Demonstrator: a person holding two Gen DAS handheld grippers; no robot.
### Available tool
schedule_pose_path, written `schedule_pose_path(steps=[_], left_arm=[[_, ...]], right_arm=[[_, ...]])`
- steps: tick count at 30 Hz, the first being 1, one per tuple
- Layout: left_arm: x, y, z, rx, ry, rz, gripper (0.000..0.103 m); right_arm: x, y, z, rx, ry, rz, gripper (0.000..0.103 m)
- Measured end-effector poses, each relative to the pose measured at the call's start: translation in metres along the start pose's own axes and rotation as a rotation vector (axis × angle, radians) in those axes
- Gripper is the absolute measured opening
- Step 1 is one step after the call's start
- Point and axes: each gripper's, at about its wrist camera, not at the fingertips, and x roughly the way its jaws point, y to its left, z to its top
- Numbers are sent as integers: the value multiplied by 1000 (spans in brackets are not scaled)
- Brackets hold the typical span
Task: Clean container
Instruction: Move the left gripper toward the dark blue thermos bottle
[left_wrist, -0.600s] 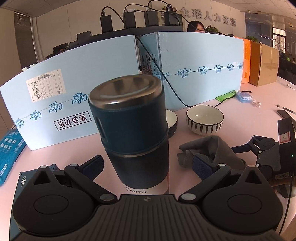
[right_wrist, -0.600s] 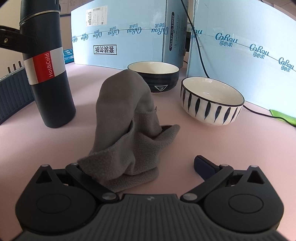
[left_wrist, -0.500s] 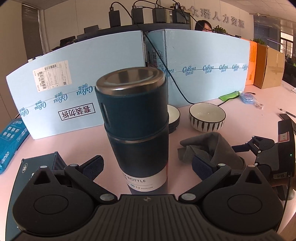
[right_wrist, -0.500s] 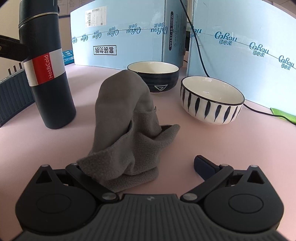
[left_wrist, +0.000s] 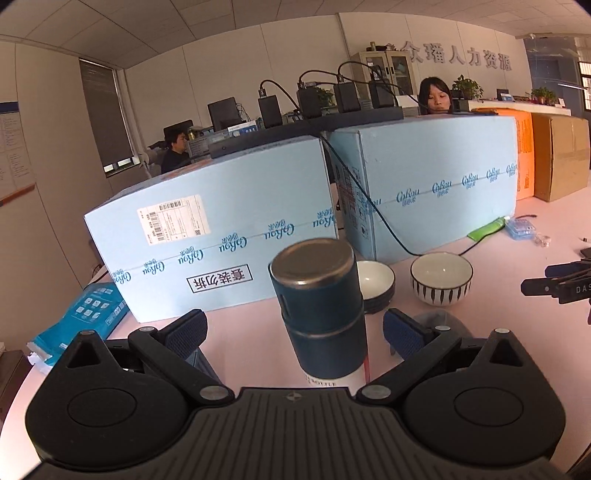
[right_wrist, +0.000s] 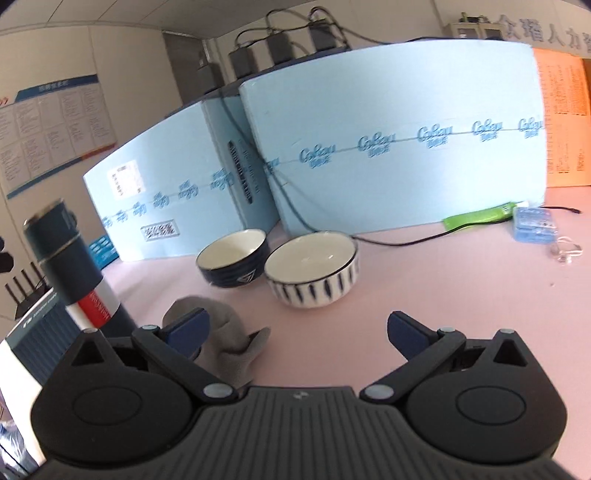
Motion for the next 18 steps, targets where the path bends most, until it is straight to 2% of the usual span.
schedule_pose_path(steps=[3,5,6,8,12,14,16,18], left_arm=[[-7,11,24,-45,-73,-8,102],[-10,18,39,-47,-116,-23,102],[-10,20,47,-29,-135,-26,102],[-10,24,65,23,-172,-21,102],[-10,25,103,171,-259,49,102],[-14,27,113,220,-309,72,102],[-15,30,114,218,-334,73,102],[-12,36,111,157,-311,55,102]], right_arm=[[-6,-12,42,-7,-29,-143,103],[-9,-10,66,-35,-63,-201,103],[-12,-8,79,-49,-106,-199,103],[-23,-6,100,-51,-173,-142,103],[-26,3,155,-2,-205,23,103],[-32,9,175,-11,-264,52,103],[-41,16,188,-38,-341,68,103],[-43,26,185,-77,-384,86,103]])
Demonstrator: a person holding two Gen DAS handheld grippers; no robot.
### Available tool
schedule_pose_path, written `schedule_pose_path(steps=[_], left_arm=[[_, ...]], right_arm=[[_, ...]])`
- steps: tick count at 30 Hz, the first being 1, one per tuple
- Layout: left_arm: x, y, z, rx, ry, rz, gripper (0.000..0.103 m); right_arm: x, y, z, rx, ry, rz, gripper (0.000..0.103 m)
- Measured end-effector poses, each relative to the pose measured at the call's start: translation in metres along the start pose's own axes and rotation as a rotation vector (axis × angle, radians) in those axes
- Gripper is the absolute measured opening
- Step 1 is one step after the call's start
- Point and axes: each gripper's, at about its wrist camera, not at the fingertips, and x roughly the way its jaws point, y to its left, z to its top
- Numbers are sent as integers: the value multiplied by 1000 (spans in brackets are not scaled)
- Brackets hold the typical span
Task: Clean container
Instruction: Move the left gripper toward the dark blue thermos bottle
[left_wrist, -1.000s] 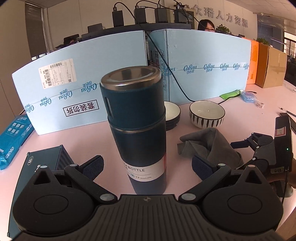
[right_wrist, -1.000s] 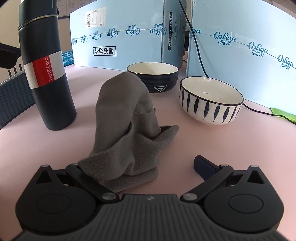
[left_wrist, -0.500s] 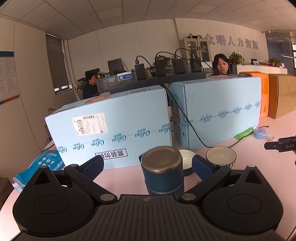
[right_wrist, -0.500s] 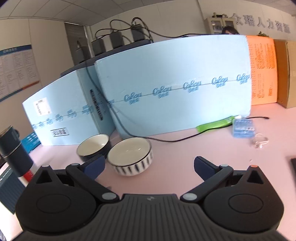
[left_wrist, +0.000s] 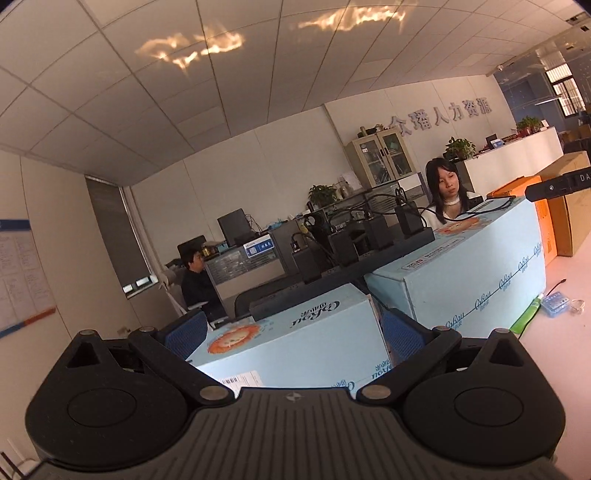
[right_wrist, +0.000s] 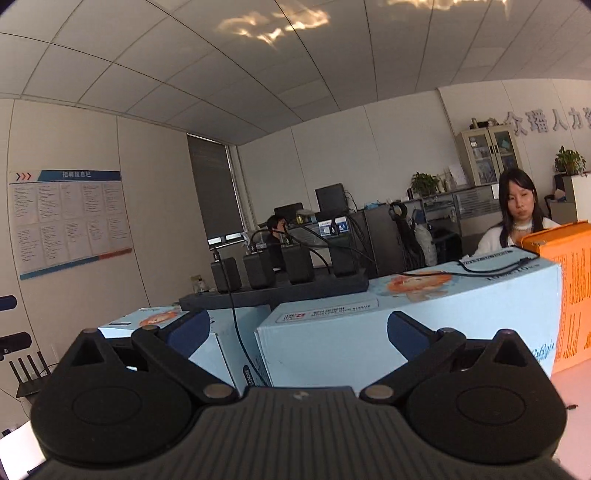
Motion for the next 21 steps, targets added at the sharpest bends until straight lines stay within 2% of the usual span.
schedule_pose_path(steps=[3,7,9,13,15,18,21], left_arm=[[2,1,-21,-88,59,-18,102],[-6,-11,-55,-129,128,-30,102],[-6,-20,-74,-164,195,-61,102],[3,-43,-100,-179,303,-104,102],[11,-53,-109,-185,328,-117,102],[27,-62,-118,-212,355,-87,102],[40,-74,-126,-263,383,-47,102]], right_arm=[[2,5,-21,-32,-15,73,103],[7,14,-74,-26,77,180,103],[8,15,-100,25,100,178,103],[10,25,-131,76,167,103,103],[10,32,-139,47,198,137,103],[5,41,-142,-36,210,169,103],[2,42,-149,-42,208,156,103]])
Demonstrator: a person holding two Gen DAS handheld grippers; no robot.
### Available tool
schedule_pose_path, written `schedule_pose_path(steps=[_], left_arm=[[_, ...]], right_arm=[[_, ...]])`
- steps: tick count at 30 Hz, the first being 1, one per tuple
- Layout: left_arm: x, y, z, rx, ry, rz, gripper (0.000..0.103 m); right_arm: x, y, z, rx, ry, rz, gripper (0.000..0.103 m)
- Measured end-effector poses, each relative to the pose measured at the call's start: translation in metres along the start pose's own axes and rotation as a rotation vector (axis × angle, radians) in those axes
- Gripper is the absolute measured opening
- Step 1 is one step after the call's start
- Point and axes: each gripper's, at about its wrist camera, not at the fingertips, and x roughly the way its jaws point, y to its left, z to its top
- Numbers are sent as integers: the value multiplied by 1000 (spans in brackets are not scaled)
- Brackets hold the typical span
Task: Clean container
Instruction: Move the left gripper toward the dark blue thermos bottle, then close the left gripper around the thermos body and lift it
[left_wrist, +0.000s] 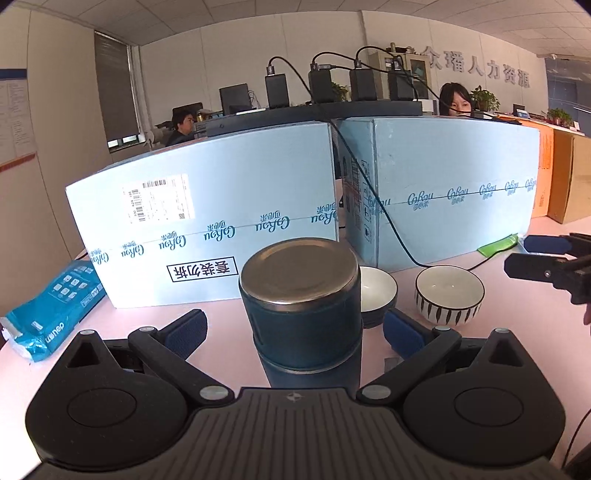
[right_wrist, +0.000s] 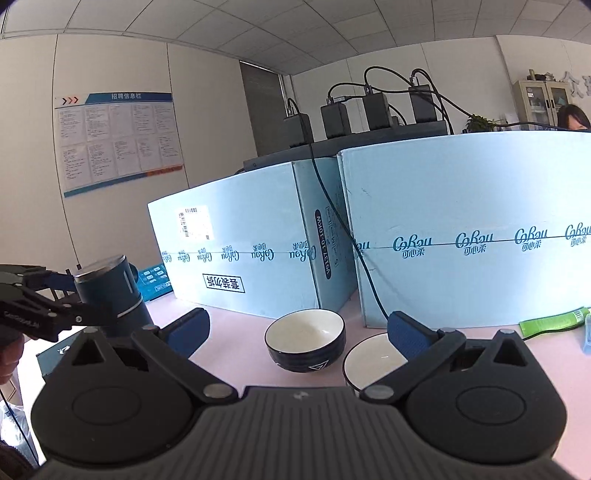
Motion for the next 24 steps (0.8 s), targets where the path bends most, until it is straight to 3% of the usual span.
schedule_pose_path(steps=[5,8,12,14,15,16,24], left_arm=[[31,-6,-1,-74,58,43,102],[35,-14,1,-59,61,107,102],[31,-19,0,-34,38,122,101],[30,-20,-1,-24,21,119,87],[30,-20,0,-19,20,118,71],[32,-19,0,-19,25,120,65],[38,-7,7,-92,16,53,62]], right_arm=[[5,0,-10,3,21,-10,103],[4,2,-14,-3,32,-9,103],[6,3,-21,-9,51,-12,103],[7,3,-25,-2,67,-14,103],[8,3,-28,-1,75,-12,103],[9,3,-30,-1,84,-11,103],[15,5,-47,-19,151,2,103]])
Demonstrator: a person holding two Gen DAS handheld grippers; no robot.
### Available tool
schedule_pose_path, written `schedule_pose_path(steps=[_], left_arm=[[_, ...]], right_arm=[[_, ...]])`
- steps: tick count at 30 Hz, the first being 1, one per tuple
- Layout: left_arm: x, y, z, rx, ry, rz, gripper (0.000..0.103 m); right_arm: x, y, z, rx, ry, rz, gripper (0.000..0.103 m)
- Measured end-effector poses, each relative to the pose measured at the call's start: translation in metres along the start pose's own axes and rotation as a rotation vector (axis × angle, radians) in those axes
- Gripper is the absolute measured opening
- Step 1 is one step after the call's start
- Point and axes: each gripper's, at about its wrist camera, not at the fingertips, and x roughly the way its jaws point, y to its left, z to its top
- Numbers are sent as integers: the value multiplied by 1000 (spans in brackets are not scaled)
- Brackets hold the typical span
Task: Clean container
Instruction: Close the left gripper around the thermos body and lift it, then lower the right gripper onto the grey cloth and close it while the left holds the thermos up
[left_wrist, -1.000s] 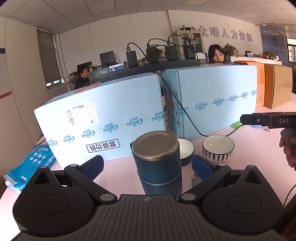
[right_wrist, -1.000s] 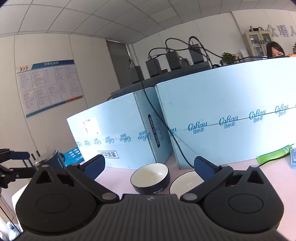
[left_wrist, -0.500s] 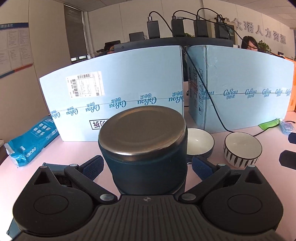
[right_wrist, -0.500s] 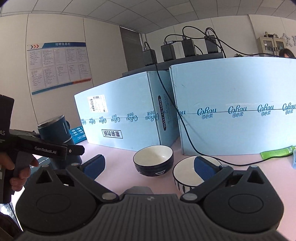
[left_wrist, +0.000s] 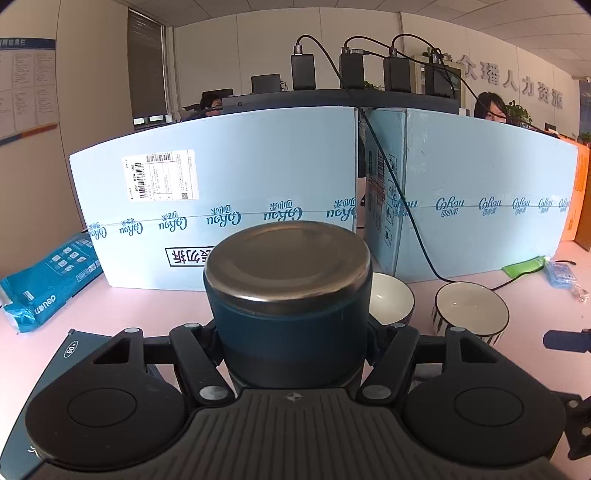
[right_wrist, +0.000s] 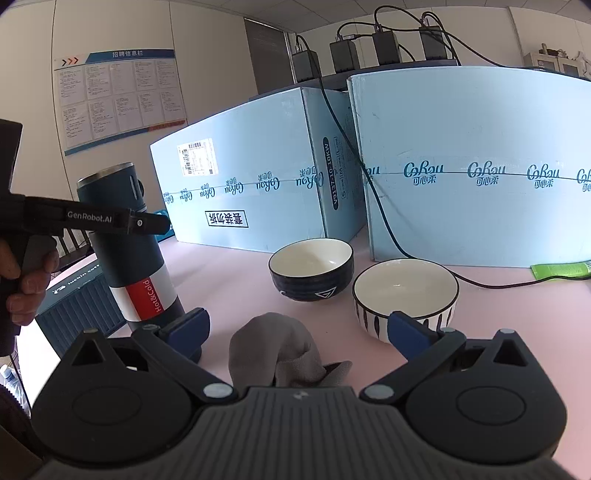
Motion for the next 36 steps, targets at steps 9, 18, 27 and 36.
schedule_pose_path(steps=[9,18,27,36], left_arm=[[16,-2,23,38,-84,-69,62],[20,0,28,53,-109,-133,60],[4,0,15,99,-108,-115,79],[-3,-1,5,105,-75,-108,88]], right_arm=[[-2,1,-3,-10,1,6,103],[7,7,-4,-147,73,34,103],[10,-3,-1,-600,266,129,103],[21,-1,7,-1068,450,356,103]])
